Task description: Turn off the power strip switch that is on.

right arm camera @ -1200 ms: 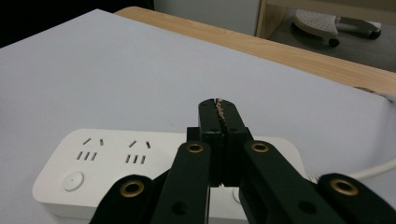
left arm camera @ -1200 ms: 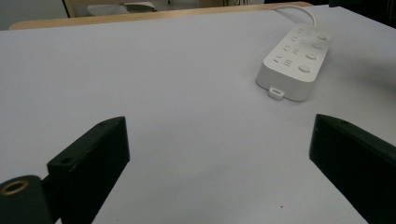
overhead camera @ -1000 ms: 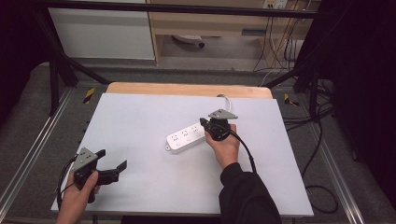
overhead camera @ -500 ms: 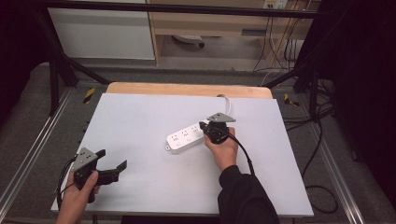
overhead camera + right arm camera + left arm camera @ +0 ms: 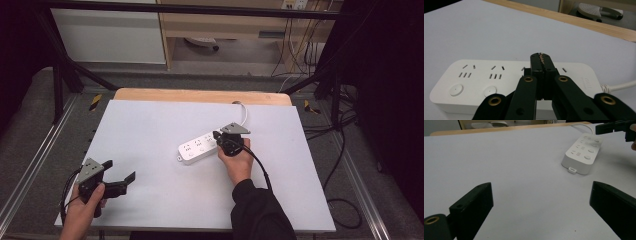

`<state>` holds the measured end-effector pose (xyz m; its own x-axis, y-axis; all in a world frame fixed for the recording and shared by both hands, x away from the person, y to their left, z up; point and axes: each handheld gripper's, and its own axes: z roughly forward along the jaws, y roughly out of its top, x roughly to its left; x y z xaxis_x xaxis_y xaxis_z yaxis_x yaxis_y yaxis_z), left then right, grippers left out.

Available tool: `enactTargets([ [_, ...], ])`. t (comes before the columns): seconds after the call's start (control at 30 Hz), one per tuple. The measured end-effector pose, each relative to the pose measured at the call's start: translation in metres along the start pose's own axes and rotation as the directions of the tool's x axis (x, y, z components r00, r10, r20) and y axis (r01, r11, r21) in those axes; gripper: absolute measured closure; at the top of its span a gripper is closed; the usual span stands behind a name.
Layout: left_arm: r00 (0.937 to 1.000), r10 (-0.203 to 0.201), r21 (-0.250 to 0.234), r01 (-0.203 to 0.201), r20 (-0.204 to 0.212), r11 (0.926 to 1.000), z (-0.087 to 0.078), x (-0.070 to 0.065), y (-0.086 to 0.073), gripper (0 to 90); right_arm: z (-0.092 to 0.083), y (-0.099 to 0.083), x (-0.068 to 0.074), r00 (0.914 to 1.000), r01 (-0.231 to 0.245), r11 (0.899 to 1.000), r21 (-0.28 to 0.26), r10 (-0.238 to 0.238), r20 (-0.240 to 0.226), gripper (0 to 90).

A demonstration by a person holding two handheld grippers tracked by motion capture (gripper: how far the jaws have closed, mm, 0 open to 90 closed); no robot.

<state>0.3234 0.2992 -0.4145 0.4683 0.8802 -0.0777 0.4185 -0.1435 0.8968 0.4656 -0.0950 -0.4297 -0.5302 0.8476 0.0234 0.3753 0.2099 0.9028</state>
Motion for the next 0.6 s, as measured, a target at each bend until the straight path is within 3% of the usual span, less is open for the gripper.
enactTargets([
  [0.6, 1.0000, -0.002, 0.003, 0.002, -0.003, 1.0000, 0.001, 0.000, 0.000, 4.9, 0.002, -0.015, 0.005, 0.9991, -0.036, 0.999, -0.002, 0.036, -0.025, 90.0],
])
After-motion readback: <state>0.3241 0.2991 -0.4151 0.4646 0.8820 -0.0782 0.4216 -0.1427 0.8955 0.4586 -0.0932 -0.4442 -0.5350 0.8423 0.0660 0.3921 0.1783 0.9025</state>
